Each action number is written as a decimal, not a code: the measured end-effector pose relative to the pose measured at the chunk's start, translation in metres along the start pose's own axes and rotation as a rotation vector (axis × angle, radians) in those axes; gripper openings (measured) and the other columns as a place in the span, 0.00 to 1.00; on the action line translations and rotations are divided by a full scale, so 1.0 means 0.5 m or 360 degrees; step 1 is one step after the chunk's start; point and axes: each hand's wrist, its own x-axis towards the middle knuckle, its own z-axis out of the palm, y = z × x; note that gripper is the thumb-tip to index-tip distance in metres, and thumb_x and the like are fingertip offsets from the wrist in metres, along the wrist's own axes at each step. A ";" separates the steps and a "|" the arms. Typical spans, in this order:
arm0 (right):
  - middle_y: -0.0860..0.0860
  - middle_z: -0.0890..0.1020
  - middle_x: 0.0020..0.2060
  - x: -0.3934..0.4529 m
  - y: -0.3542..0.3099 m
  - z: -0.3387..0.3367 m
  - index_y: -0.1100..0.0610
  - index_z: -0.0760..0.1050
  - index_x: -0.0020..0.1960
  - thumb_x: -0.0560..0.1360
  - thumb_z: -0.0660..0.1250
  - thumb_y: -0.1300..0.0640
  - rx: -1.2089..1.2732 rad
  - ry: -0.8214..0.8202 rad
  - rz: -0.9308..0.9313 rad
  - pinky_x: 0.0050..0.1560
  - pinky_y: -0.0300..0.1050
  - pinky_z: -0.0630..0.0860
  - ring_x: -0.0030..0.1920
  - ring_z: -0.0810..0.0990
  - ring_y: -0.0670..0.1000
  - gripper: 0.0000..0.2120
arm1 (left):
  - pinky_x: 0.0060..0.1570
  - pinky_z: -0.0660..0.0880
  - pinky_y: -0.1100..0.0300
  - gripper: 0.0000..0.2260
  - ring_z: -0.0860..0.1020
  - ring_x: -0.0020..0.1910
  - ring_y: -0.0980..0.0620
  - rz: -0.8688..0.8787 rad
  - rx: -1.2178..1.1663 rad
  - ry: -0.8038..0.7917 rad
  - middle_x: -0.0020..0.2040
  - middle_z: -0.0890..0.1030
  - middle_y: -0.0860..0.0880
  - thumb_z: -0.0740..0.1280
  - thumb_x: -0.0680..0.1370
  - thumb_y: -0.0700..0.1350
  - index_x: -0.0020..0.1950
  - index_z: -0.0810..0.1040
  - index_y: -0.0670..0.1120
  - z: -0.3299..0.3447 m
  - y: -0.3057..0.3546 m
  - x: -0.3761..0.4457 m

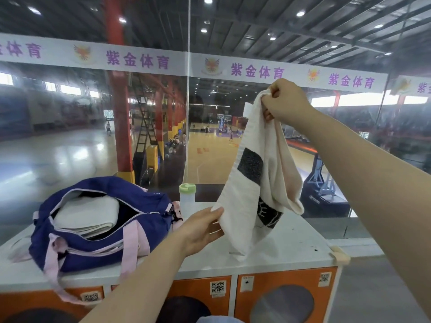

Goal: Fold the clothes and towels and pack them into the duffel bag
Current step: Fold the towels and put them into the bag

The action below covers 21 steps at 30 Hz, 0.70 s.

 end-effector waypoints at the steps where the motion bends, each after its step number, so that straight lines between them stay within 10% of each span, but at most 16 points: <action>1: 0.56 0.83 0.43 -0.001 0.003 -0.006 0.55 0.73 0.50 0.76 0.60 0.58 0.0003 -0.0002 -0.0001 0.46 0.52 0.82 0.40 0.84 0.55 0.05 | 0.60 0.76 0.52 0.13 0.80 0.59 0.45 0.0009 -0.0025 0.0024 0.58 0.83 0.44 0.65 0.80 0.45 0.63 0.76 0.43 0.007 0.005 -0.004; 10: 0.55 0.82 0.36 -0.009 0.050 -0.065 0.58 0.77 0.53 0.77 0.68 0.57 -0.0012 -0.0081 0.0177 0.47 0.48 0.83 0.35 0.83 0.53 0.07 | 0.56 0.77 0.49 0.12 0.79 0.57 0.46 0.0638 0.0061 0.0645 0.60 0.80 0.45 0.63 0.81 0.46 0.63 0.75 0.45 -0.070 0.190 -0.018; 21: 0.56 0.77 0.34 -0.054 0.086 -0.100 0.60 0.78 0.46 0.75 0.68 0.64 0.0463 -0.0221 0.0385 0.36 0.43 0.79 0.30 0.78 0.50 0.01 | 0.56 0.77 0.48 0.10 0.80 0.55 0.50 0.1065 0.0823 0.0792 0.55 0.82 0.52 0.65 0.76 0.55 0.55 0.79 0.55 -0.078 0.382 -0.087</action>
